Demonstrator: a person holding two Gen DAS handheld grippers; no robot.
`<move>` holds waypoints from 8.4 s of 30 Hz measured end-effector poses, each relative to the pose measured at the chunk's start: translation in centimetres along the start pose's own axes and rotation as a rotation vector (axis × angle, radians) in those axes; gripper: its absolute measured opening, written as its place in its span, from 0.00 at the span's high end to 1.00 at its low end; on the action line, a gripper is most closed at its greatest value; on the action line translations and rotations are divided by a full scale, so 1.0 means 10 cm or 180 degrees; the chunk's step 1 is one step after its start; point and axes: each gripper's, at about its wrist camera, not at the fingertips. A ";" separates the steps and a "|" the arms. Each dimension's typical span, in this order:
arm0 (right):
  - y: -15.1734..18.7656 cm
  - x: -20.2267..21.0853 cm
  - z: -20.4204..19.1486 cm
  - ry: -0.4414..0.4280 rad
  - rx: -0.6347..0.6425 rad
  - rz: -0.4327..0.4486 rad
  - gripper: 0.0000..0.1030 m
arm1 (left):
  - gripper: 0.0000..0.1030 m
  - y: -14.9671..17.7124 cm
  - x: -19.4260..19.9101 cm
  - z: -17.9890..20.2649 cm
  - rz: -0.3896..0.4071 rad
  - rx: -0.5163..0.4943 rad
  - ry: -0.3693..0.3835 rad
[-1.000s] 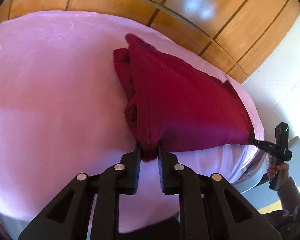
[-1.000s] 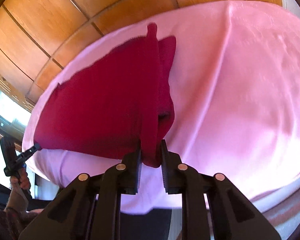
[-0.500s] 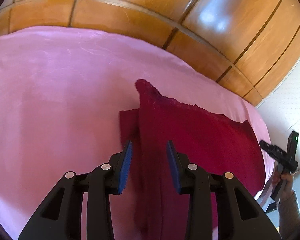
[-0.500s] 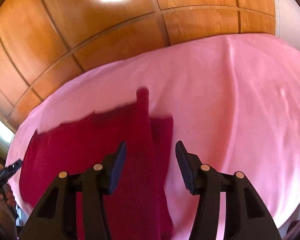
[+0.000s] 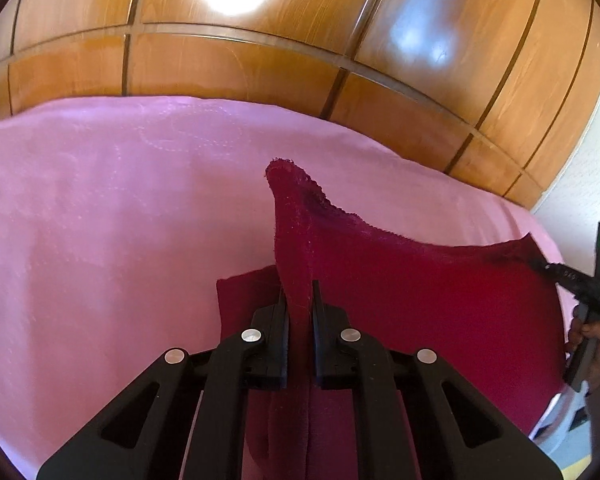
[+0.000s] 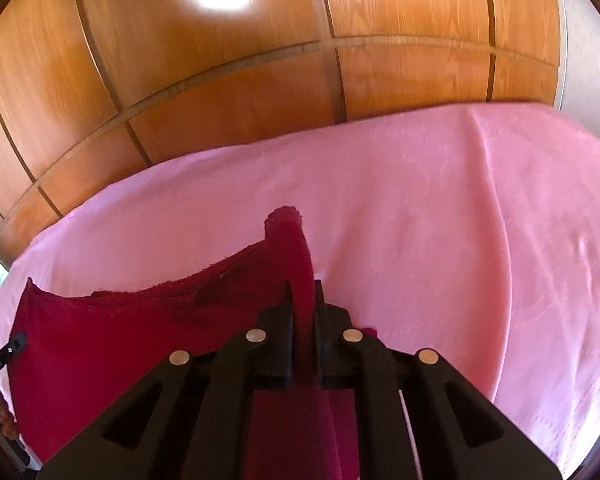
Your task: Fold small clothes
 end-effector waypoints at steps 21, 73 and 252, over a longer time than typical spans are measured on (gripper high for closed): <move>0.44 0.24 -0.43 0.0380 0.0308 0.0235 0.28 | 0.64 0.26 0.15 0.25 0.0020 -0.0066 -0.0883; 1.24 -0.05 -1.14 -0.0250 0.0523 0.0064 0.15 | 0.90 0.26 -0.25 0.07 -0.0185 0.0106 -0.0545; 0.78 0.10 -2.43 -0.0865 0.1509 -0.0090 0.22 | 0.53 0.38 0.82 -0.10 0.0027 0.0051 -0.0526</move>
Point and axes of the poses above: each gripper's, at about its wrist camera, not at the fingertips, and x roughly against the way its jaws point, z to its right, y to its underside, and after that the axes turned 12 degrees about -z, right-handed
